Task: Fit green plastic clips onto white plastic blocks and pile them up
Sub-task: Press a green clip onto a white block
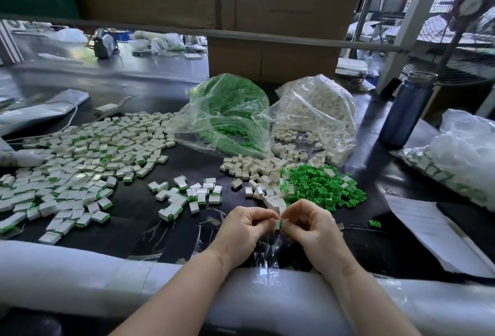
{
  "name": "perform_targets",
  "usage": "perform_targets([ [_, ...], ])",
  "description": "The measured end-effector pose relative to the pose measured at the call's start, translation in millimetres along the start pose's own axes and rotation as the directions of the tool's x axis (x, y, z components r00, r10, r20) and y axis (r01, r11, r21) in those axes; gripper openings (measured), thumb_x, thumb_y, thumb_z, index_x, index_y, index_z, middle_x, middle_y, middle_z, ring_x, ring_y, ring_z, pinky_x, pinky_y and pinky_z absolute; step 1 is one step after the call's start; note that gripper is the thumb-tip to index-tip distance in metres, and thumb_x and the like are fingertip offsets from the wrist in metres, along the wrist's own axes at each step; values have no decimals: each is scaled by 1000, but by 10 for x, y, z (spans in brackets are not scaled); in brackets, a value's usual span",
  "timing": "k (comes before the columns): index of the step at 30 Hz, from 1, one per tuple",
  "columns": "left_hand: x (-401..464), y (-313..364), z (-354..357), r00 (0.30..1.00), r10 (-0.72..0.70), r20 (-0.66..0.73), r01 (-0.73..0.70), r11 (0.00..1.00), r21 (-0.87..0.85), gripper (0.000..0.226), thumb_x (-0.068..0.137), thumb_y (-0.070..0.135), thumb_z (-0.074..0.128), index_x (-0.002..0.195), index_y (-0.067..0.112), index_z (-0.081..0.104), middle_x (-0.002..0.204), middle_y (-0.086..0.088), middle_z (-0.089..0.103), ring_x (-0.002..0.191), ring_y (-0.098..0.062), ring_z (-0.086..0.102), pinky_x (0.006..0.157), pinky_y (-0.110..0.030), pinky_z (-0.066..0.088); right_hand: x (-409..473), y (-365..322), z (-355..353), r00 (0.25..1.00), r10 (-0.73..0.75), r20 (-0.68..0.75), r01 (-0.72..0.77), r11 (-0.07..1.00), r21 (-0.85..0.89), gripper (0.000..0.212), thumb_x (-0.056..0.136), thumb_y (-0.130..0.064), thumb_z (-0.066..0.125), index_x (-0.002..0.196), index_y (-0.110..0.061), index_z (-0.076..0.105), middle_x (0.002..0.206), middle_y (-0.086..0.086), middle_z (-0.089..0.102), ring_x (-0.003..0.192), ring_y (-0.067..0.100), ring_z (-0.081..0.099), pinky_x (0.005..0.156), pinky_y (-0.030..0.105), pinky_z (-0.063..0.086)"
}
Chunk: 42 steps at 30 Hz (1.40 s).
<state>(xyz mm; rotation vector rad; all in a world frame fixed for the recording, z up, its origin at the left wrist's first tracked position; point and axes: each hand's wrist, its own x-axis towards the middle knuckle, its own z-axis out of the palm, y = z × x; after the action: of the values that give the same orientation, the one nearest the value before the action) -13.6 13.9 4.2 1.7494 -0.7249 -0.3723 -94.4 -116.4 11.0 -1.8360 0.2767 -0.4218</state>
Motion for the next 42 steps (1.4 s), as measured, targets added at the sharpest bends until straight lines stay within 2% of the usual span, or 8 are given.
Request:
perform_targets([
  [4,-12,-8,2,1000,-9,-5,10,998,63,12,86,9,64,90,15,73,82,2,70,81,-9,64,86,-25,52,0,11,0,999,18,30,-18,1000,-12,22,75,10,66,73,-11,60,60,-1,61,59,12,55,58,25,48],
  [11,-7,-19,16,999,44,27,-49,978,205,12,86,9,64,92,13,74,72,17,58,71,4,54,77,-12,42,-2,-13,-1,998,23,51,-22,999,-37,25,73,11,68,69,-12,60,62,2,62,61,15,58,61,29,51],
  [16,-17,-11,31,999,43,-5,-42,989,141,12,88,14,62,93,18,72,84,6,69,81,-7,64,83,-19,50,9,1,-11,999,46,12,-47,998,49,18,75,8,69,73,-7,60,58,2,62,54,12,57,54,22,49],
  [22,-25,-5,33,996,84,7,-84,990,112,17,87,13,62,96,26,56,82,2,62,73,-17,60,75,-30,53,32,6,-17,995,94,-31,-88,985,147,17,80,8,63,71,-6,62,54,3,63,47,9,55,46,18,46],
  [26,-22,-26,42,992,122,-14,-118,980,162,23,84,7,66,87,29,58,81,6,62,72,-11,60,73,-21,50,21,12,-21,995,99,-21,-95,984,151,12,81,4,65,74,-6,65,57,5,66,51,12,59,48,19,48],
  [30,5,-30,34,986,142,-85,-130,981,142,6,84,15,67,90,18,66,88,6,63,83,-8,61,80,-16,48,14,-3,-36,996,91,-21,-85,977,197,11,84,0,63,75,-6,67,59,6,68,50,12,61,48,19,49],
  [35,10,-21,-4,997,55,-62,-51,997,57,7,87,18,63,91,16,69,85,2,69,83,-9,63,78,-14,48,12,6,0,995,95,-28,-91,990,107,11,83,-1,65,73,-5,66,58,7,67,49,11,60,49,19,50],
  [42,-3,-17,-8,1000,12,-12,-10,990,140,9,88,20,62,92,16,70,77,12,65,76,-1,59,73,-9,44,21,7,12,995,95,-1,-95,993,-68,14,84,-4,64,70,-5,64,59,12,62,52,16,54,54,30,48],
])
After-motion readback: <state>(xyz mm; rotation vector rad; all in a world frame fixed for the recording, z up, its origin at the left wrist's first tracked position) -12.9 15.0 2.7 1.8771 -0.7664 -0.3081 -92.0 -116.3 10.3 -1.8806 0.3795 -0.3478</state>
